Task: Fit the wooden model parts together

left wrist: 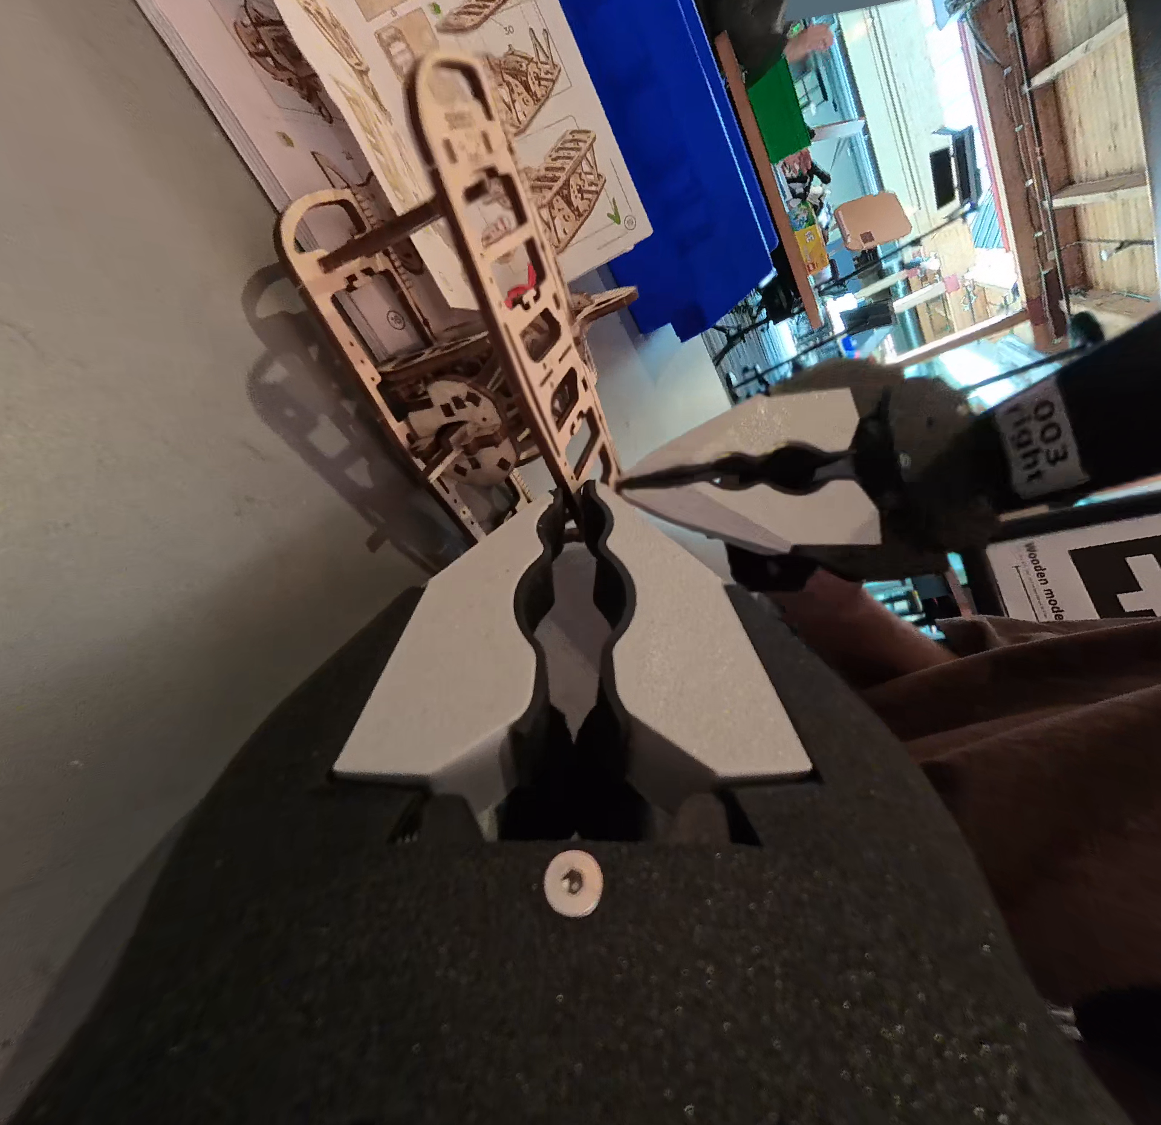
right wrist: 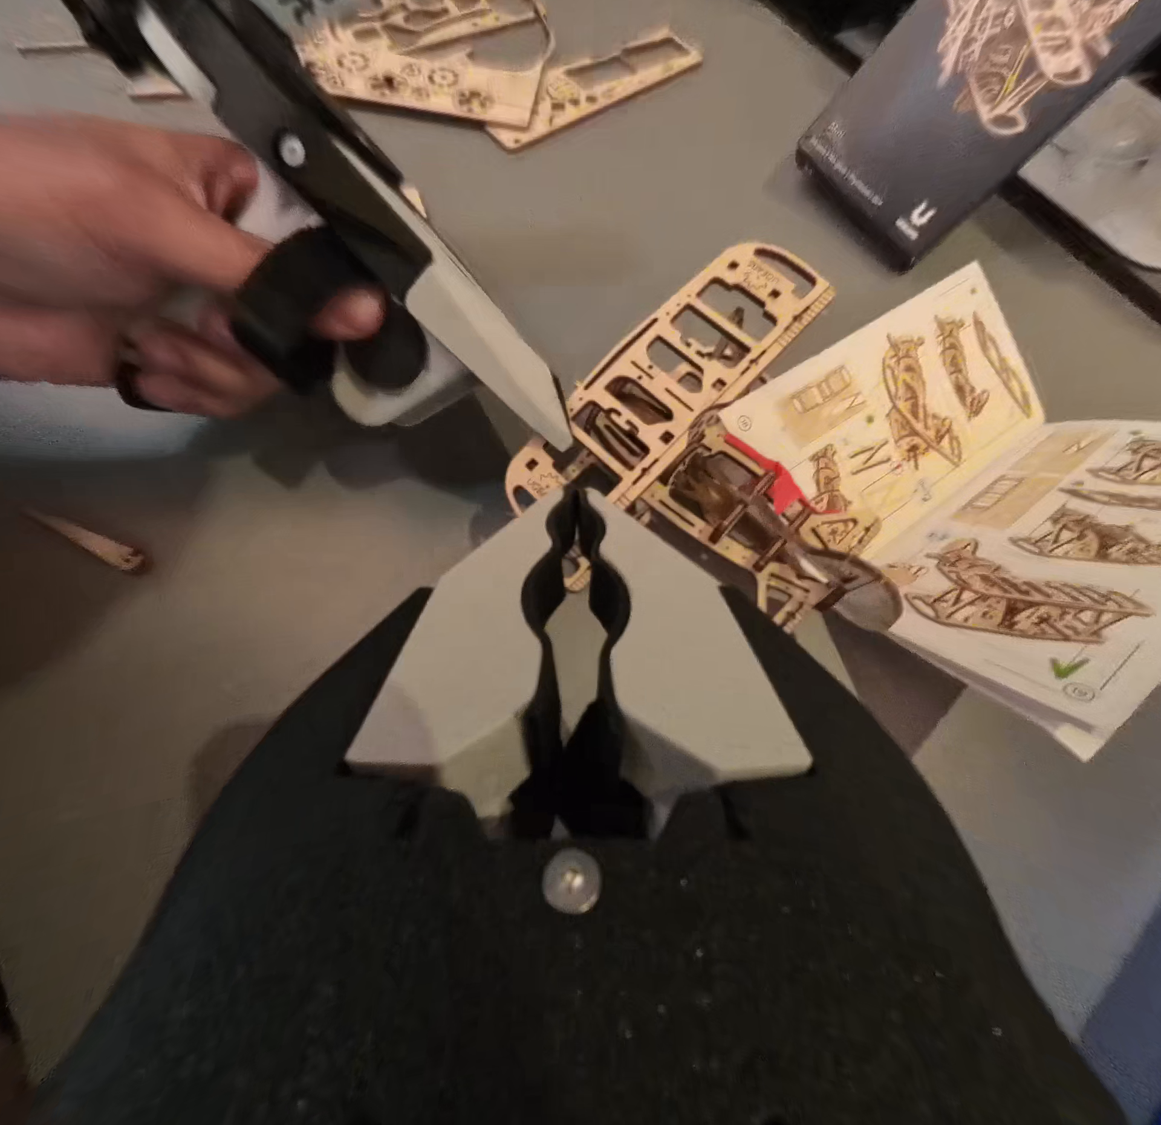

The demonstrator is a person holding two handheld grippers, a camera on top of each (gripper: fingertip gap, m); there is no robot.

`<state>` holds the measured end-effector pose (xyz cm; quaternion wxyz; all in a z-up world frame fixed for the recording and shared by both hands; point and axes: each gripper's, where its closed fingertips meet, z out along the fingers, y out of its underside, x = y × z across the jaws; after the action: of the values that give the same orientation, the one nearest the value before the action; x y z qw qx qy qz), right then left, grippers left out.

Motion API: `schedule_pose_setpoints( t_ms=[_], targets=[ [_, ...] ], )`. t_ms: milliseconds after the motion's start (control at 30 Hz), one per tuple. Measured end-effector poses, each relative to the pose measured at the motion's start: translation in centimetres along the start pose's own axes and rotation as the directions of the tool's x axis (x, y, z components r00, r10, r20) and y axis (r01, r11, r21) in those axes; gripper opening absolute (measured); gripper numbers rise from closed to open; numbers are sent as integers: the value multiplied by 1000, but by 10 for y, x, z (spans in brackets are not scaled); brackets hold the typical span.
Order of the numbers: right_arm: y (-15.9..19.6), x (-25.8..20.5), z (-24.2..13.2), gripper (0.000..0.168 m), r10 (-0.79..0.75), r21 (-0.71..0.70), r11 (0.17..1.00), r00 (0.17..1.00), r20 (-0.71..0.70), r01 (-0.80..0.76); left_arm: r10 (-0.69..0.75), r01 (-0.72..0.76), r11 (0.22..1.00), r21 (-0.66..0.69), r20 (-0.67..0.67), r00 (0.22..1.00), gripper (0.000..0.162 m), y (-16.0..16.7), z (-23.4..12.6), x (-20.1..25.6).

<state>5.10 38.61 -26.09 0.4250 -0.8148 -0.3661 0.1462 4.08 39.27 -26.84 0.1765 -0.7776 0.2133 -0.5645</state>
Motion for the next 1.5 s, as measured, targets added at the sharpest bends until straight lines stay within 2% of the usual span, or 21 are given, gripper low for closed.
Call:
schedule_pose_setpoints(
  t_ms=[233, 400, 567, 733, 867, 1033, 1167, 1333, 1433, 1500],
  targets=[
    [-27, 4, -18, 0, 38, -40, 998, 999, -15, -39, -43, 43, 999, 26, -2, 999, 2, 0, 0, 0],
    [-11, -6, -7, 0, 100, -281, 956, 994, 42, -84, -49, 49, 999, 24, -1, 999, 1, 0, 0, 0],
    [-11, -7, -8, 0, 96, -360, 929, 995, 27, -80, -57, 58, 998, 27, -6, 998, 2, 0, 0, 0],
    [5, -6, 3, 0, 117, -460, 884, 993, 33, -89, -64, 64, 998, 24, -6, 998, 2, 0, 0, 0],
    [-13, -11, -5, 0, 133, -461, 883, 990, 52, -94, -72, 72, 997, 30, -7, 997, 2, 0, 0, 0],
    [3, -11, 7, 0, 143, -531, 842, 989, 46, -97, -82, 82, 996, 37, -4, 997, 2, -1, -1, -2],
    [-18, -9, 0, 0, 114, -478, 875, 993, 41, -81, -103, 104, 994, 39, -23, 994, 2, -1, 0, -1],
    [1, -9, 8, 0, 110, -527, 847, 993, 37, -74, -123, 124, 992, 24, -40, 992, 2, 1, 0, -1],
    [-23, -11, -3, 0, 113, -461, 884, 992, 47, -79, -136, 138, 990, 30, -53, 989, 2, 1, 1, 0],
    [-26, -8, -8, 0, 89, -470, 881, 995, 33, -63, -139, 140, 990, 27, -56, 989, 1, 0, 1, 0]
  ],
)
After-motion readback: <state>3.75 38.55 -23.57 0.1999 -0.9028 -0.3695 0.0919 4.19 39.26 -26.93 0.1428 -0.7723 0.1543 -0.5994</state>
